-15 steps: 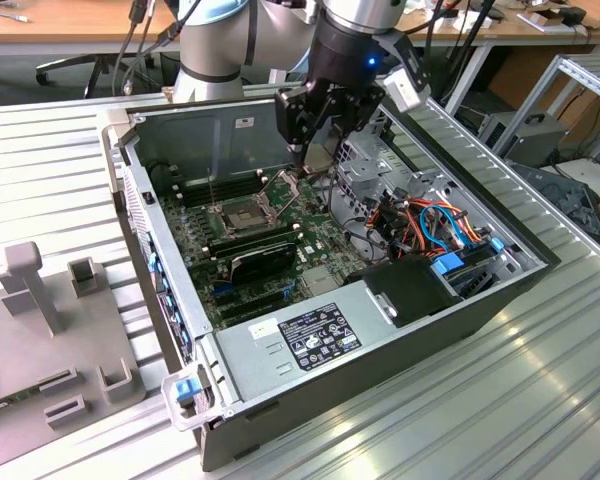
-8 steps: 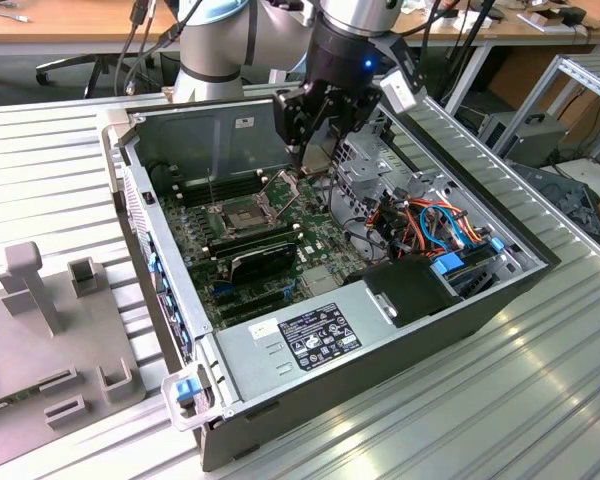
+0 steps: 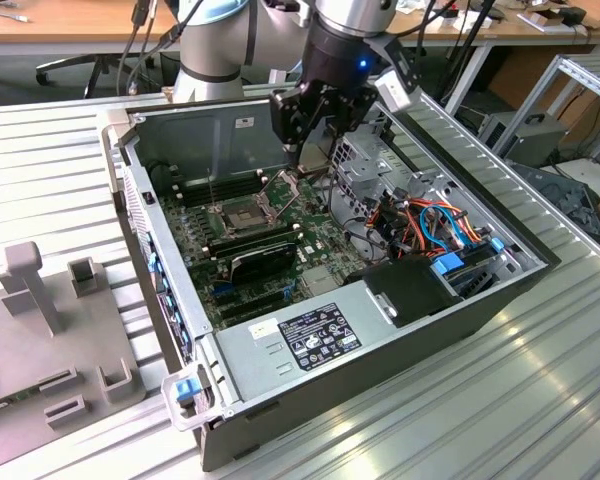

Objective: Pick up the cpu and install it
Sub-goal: 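Pick up the cpu and move it towards the insertion slot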

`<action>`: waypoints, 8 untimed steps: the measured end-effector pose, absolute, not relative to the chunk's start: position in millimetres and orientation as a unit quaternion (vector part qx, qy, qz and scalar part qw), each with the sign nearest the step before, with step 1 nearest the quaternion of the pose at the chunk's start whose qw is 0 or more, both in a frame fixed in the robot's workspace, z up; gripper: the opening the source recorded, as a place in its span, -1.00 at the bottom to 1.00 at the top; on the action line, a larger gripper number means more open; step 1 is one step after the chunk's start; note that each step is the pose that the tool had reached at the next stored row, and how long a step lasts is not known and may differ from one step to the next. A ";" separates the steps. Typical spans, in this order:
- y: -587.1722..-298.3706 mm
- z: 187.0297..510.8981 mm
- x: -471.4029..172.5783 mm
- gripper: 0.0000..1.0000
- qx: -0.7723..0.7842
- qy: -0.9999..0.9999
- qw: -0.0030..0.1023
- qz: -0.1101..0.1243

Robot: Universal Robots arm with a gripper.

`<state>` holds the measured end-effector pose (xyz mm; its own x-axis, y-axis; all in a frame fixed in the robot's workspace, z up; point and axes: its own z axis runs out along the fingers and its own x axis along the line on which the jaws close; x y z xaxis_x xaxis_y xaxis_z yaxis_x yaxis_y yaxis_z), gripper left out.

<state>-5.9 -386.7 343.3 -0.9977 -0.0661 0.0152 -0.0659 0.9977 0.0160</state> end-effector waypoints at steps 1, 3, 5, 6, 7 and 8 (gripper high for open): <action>-386.5 342.9 -5.9 0.09 0.033 -0.999 0.008 -0.008; -385.9 341.1 -5.9 0.09 0.033 -0.999 0.008 -0.008; -385.8 340.0 -5.9 0.09 0.033 -0.999 0.008 -0.008; -385.7 339.5 -5.9 0.09 0.033 -0.999 0.008 -0.008; -385.7 338.8 -5.9 0.09 0.033 -0.999 0.008 -0.008; -385.6 337.8 -5.9 0.09 0.033 -0.999 0.008 -0.008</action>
